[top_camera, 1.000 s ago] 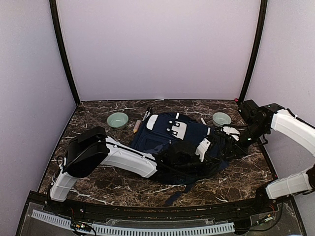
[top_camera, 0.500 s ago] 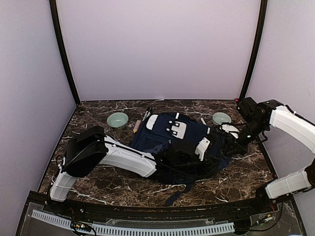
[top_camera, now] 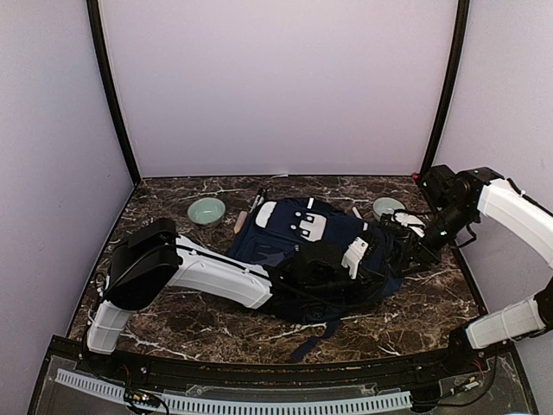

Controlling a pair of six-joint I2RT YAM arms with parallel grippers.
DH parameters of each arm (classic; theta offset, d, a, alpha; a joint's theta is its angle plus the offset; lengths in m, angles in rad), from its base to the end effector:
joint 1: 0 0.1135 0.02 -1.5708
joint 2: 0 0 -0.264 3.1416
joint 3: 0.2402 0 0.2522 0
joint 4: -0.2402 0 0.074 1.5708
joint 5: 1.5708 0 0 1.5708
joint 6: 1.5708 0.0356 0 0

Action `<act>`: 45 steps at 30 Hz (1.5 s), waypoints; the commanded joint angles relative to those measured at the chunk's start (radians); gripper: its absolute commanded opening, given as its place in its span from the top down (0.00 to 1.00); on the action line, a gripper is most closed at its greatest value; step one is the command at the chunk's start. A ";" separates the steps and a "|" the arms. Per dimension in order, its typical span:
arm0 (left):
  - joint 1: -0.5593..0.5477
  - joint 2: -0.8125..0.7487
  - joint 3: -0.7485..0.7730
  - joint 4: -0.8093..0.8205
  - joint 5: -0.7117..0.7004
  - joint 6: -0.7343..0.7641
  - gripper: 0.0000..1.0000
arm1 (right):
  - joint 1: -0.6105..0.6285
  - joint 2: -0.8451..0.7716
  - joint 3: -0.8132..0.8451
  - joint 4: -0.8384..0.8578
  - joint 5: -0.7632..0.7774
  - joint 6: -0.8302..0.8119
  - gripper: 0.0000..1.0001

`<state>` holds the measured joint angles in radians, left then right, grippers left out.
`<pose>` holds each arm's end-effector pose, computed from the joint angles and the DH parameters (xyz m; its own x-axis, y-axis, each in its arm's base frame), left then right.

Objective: Pack the student bag
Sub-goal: Grab the largest pocket of the student bag, then zip the student bag into the largest pocket of the bag.

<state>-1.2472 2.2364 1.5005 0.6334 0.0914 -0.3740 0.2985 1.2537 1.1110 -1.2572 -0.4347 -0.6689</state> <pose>0.1603 -0.4881 0.1900 -0.3858 0.0061 -0.9226 0.8939 0.2501 -0.3721 0.1932 0.0751 0.2841 -0.5310 -0.7519 -0.3908 -0.8470 0.4839 0.2201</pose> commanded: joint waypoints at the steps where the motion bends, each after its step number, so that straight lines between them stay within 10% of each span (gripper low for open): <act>1: 0.010 -0.134 0.017 0.125 -0.017 0.006 1.00 | 0.000 0.035 -0.020 0.029 -0.088 0.004 0.54; 16: 0.009 -0.138 0.033 0.117 -0.026 0.014 1.00 | 0.028 0.126 -0.037 0.078 -0.081 0.028 0.57; 28: 0.009 -0.158 0.004 0.103 -0.034 0.022 1.00 | 0.033 0.107 -0.025 0.028 -0.083 0.013 1.00; 45: 0.014 -0.228 -0.095 0.022 0.019 0.019 1.00 | -0.128 0.068 -0.002 0.022 0.099 -0.030 1.00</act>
<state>-1.2480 2.1296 1.4029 0.5587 0.0994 -0.3672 0.1989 1.3418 1.0920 -1.2499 -0.4301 -0.6991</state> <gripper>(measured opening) 0.023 0.008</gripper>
